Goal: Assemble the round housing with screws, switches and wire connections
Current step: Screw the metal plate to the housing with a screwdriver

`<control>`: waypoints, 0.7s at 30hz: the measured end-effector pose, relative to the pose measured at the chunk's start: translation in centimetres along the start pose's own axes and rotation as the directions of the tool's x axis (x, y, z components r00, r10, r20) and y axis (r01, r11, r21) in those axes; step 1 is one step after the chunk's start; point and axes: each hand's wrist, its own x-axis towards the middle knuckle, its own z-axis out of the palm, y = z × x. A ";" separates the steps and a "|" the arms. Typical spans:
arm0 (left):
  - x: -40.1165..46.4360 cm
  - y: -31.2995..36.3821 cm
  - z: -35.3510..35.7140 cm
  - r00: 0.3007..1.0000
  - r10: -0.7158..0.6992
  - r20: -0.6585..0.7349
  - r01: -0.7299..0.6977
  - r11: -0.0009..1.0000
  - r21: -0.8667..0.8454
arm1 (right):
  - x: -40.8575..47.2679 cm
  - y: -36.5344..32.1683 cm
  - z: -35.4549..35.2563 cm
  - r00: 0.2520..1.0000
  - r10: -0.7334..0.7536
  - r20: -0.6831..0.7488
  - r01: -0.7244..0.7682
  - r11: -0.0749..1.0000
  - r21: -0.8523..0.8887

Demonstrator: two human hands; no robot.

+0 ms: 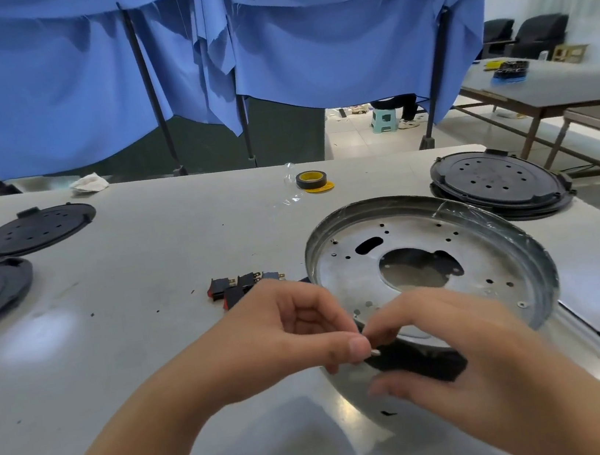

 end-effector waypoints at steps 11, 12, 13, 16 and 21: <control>0.3 -0.5 0.0 0.996 0.058 -0.063 -0.053 0.995 0.082 | -0.4 0.9 0.7 0.993 0.033 -0.115 -0.029 0.999 0.035; 0.2 -0.6 -0.8 0.992 0.050 -0.120 -0.031 0.986 0.162 | -0.4 1.1 0.6 0.992 0.044 -0.118 -0.040 0.998 0.040; 0.1 -0.8 -1.8 0.979 0.039 -0.200 0.008 0.973 0.229 | -0.4 1.2 0.5 0.990 0.069 -0.121 -0.062 0.996 0.064; -0.2 -2.0 -4.8 0.893 -0.019 -0.451 0.207 0.905 0.372 | -0.3 1.6 0.1 0.979 0.155 -0.133 -0.138 0.982 0.132; -0.5 -4.1 -6.8 0.853 -0.108 -0.510 0.455 0.633 0.627 | 0.0 2.1 -0.4 0.969 0.195 -0.151 -0.170 0.971 0.166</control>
